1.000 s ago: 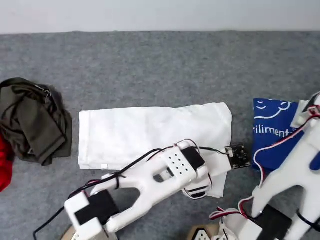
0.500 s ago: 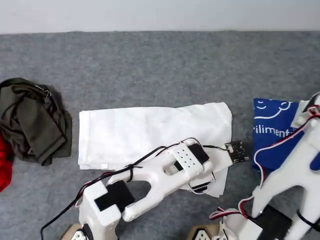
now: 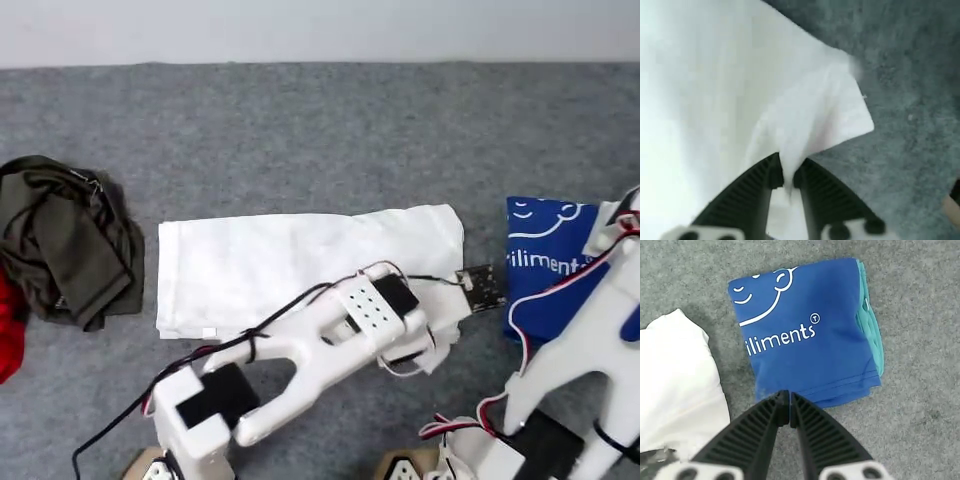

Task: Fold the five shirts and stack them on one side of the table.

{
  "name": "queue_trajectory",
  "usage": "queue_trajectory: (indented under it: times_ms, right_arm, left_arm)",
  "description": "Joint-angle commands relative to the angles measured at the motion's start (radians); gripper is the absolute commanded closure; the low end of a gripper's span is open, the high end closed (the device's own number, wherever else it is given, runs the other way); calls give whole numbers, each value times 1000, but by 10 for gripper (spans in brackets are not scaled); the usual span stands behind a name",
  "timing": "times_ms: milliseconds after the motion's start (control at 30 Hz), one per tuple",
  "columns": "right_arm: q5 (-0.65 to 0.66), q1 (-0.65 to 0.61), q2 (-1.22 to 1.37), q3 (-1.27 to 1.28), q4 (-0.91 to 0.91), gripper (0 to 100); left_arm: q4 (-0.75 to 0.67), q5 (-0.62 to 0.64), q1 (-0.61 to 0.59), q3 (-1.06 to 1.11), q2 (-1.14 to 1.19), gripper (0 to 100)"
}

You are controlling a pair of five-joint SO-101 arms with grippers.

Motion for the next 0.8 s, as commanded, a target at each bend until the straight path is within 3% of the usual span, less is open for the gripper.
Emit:
queue_trajectory:
  times_ms: [0, 233, 433, 633, 767]
  right_arm:
    - [-12, 10, -39, -48, 24, 989]
    - [-12, 5, -39, -46, 24, 989]
    - [-12, 5, -39, -44, 24, 989]
    - [-12, 5, -39, -44, 24, 989]
    - [-12, 5, -39, -44, 24, 989]
  left_arm:
    - [-14, -23, -68, -50, -80, 986]
    - [-143, -23, -204, -48, -77, 976]
    - [-218, -21, -267, -85, 5, 899]
    - [-204, -21, -310, -182, 150, 819]
    - [-112, -23, -330, -283, 203, 813]
